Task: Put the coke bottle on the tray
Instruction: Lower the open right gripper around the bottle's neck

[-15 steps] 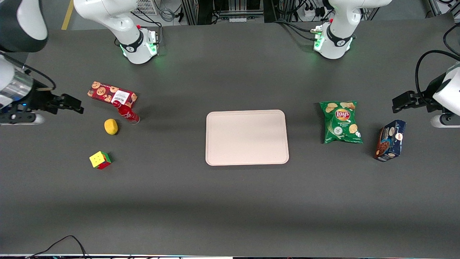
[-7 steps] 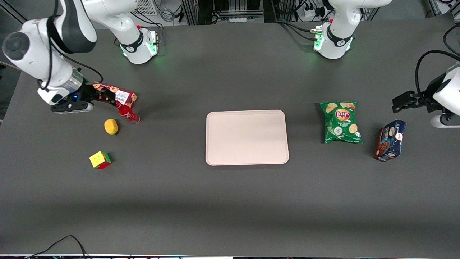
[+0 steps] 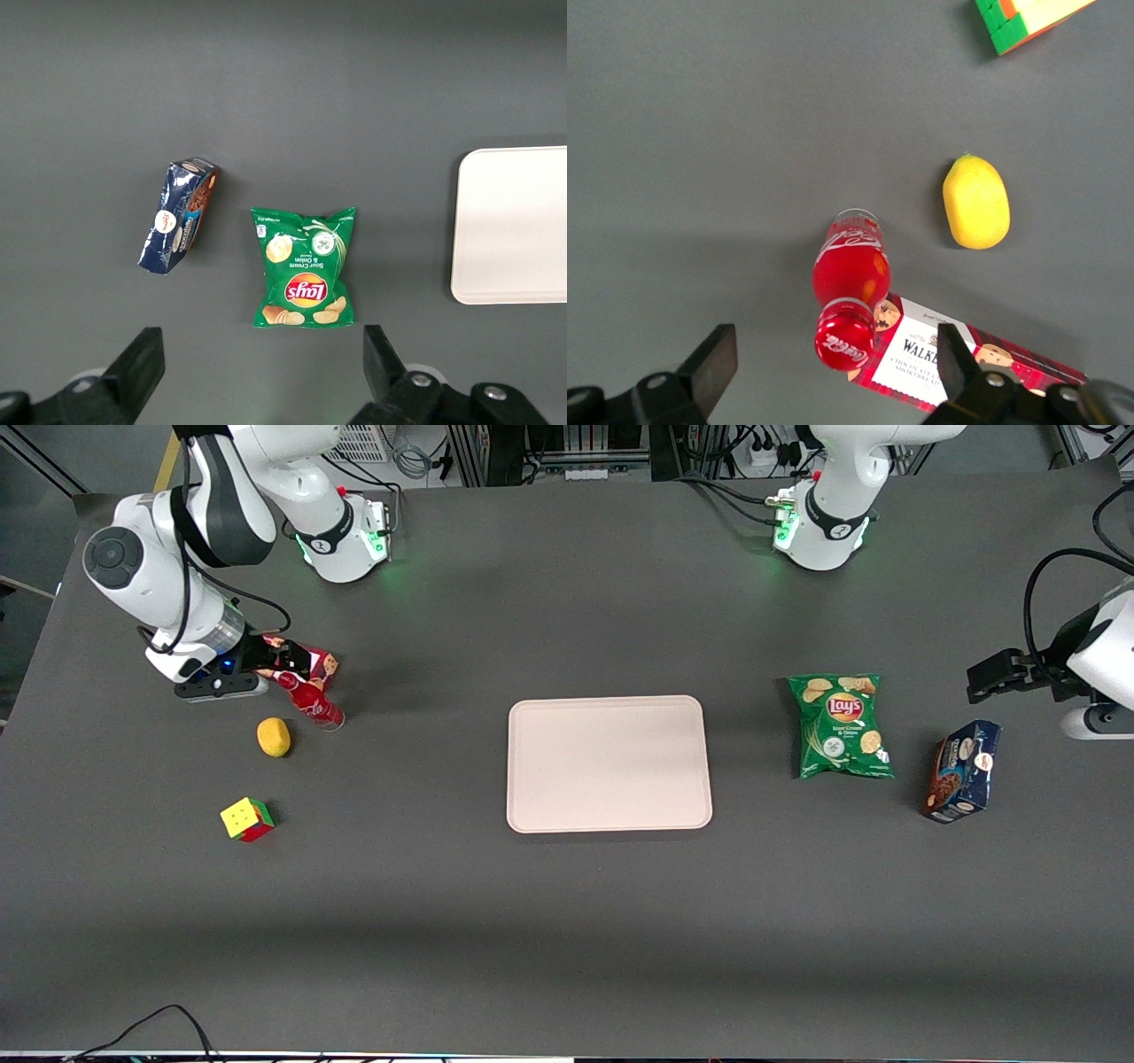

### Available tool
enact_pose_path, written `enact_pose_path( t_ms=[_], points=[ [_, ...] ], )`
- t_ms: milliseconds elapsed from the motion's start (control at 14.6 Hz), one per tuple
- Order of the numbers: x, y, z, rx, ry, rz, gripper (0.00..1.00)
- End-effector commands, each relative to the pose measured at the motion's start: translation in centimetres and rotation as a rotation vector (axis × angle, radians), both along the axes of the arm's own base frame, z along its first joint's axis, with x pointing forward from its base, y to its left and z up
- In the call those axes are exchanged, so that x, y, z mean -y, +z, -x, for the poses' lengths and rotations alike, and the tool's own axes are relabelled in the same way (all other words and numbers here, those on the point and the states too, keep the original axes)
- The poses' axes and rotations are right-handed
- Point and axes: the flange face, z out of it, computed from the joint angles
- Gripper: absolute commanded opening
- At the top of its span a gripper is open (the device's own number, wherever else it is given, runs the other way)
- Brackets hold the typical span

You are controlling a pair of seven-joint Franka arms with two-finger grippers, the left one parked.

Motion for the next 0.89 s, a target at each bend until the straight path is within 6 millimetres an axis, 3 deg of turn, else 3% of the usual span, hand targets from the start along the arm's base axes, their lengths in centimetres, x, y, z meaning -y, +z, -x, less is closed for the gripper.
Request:
enact_pose_path(
  t_ms=[0, 824],
  points=[
    [-0.4, -1.0, 1.0, 0.025, 0.023, 0.015, 1.00],
    [0.2, -2.7, 1.0, 0.024, 0.075, 0.027, 0.87]
  ],
)
